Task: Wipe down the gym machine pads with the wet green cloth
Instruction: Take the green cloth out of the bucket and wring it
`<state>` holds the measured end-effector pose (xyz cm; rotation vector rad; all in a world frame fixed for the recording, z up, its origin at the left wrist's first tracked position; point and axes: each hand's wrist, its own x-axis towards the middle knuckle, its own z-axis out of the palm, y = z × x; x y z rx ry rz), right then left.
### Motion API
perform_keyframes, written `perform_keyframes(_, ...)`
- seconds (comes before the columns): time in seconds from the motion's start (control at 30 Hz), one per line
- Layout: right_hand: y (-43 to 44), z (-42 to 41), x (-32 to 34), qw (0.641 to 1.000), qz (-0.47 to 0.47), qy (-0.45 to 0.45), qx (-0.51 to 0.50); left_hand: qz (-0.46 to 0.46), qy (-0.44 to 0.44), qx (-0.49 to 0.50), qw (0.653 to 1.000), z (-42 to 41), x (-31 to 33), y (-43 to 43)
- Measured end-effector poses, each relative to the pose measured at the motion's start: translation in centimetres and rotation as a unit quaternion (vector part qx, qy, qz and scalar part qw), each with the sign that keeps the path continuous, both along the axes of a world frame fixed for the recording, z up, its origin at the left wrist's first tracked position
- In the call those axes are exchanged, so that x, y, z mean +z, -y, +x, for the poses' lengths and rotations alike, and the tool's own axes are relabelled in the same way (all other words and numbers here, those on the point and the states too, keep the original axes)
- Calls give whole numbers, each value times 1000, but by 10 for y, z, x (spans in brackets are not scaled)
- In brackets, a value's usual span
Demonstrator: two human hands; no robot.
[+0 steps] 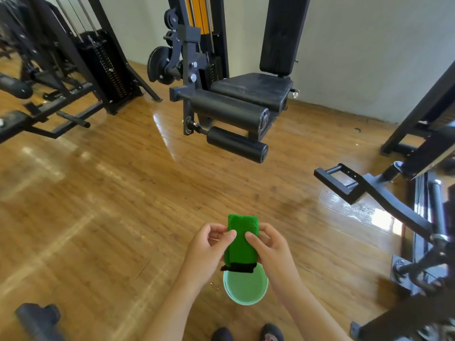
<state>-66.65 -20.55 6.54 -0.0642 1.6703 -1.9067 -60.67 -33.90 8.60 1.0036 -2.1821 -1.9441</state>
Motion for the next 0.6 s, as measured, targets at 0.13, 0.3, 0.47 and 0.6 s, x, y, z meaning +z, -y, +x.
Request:
perform_keyframes(0.13,0,-1,5,1000,-11,24,15,35,17,-30,999,1,-1,1)
perform_keyframes(0.3,-3,2,6,997,-49,47,28,49,9,-50,998,4,2,1)
perform_keyframes(0.47,-7,5,7,996,-29,14,82,75,-16,-15,997,4,6,-4)
perform_keyframes(0.6,-13,-1,10,991,-19,23,132,140,-4,-91,986,-3,17,7)
